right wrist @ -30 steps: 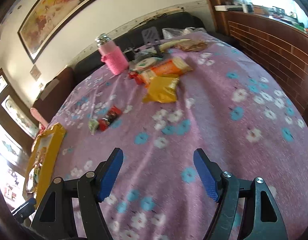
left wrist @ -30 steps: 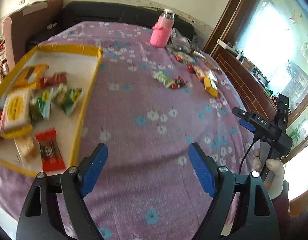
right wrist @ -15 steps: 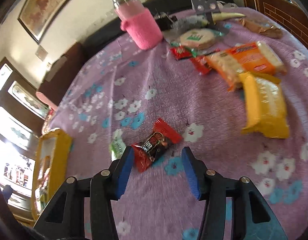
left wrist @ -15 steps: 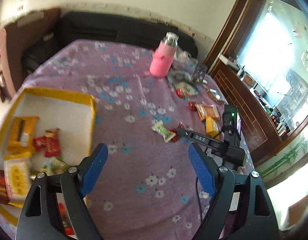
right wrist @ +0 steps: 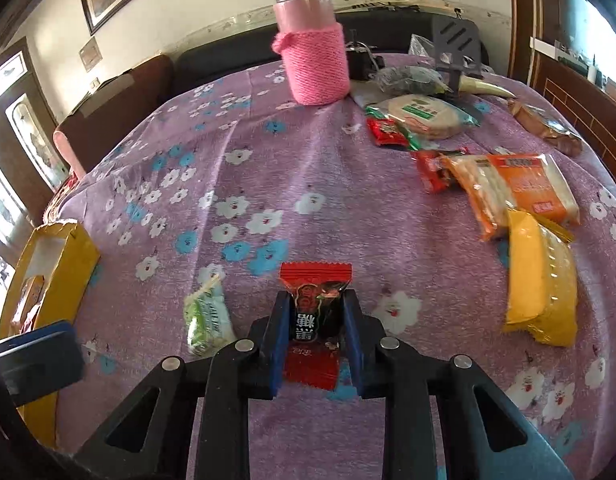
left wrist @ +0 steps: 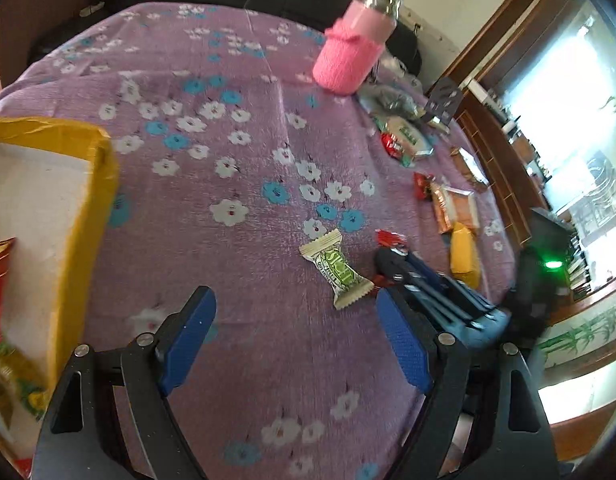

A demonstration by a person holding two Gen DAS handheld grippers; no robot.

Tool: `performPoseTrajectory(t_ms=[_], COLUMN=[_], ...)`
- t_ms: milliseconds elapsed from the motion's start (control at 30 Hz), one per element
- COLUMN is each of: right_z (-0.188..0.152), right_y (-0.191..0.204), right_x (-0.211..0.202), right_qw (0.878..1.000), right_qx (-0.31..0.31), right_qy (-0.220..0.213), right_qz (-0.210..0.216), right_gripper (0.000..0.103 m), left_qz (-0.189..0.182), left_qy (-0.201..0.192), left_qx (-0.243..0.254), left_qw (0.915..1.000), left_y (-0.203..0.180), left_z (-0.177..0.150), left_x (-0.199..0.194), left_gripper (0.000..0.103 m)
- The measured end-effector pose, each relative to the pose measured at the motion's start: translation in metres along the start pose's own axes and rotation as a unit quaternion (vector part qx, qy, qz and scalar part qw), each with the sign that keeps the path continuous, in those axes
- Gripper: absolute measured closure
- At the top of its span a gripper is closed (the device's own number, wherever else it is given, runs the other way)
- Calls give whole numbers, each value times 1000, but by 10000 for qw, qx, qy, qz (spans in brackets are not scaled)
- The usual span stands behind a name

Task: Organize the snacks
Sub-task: 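Grasp red-black wrapped candy with right tool while left tool grasps pale green candy, then carry both candies into the white tray and open both tools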

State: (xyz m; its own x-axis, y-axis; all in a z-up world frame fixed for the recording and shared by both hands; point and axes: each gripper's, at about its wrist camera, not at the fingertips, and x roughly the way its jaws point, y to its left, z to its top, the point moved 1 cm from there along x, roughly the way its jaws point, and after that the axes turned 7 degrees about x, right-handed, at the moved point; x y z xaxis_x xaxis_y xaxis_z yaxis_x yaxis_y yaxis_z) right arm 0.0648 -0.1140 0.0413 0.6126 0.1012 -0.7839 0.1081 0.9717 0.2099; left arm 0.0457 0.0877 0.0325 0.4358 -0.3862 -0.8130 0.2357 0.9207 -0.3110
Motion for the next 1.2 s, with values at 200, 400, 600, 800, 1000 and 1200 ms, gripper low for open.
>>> performPoseTrajectory(t_ms=[200,400,600,800,1000,1200], right_z=[7,8,4,2,1,5], right_y=[-28,-42,-37,-30,-22,-27], right_x=[-7,-7,-9,-10,-18,-36], right_qw=[9975,9935,9942,9951,9954,9938], right_qx=[608,931,865,732,583,651], right_qy=[116,211,136,102,-36,-283], right_qz=[353,626,618,662,754,855], right_gripper=[77,76,77,77,77,77], left_qz=[219,701,818,719,522,348], left_qy=[241,305,129,-224,-596,-619], left_qx=[392,920,1093,929,639,395], left_qw=[9987,9928,9906,9928,9948,9967], left_y=[-22,-37,-34,-26,-11,4], left_z=[6,11,13,7,-3,-11], left_x=[35,51,49,26,-13,-25], left_gripper=[21,33,81,86,86,86])
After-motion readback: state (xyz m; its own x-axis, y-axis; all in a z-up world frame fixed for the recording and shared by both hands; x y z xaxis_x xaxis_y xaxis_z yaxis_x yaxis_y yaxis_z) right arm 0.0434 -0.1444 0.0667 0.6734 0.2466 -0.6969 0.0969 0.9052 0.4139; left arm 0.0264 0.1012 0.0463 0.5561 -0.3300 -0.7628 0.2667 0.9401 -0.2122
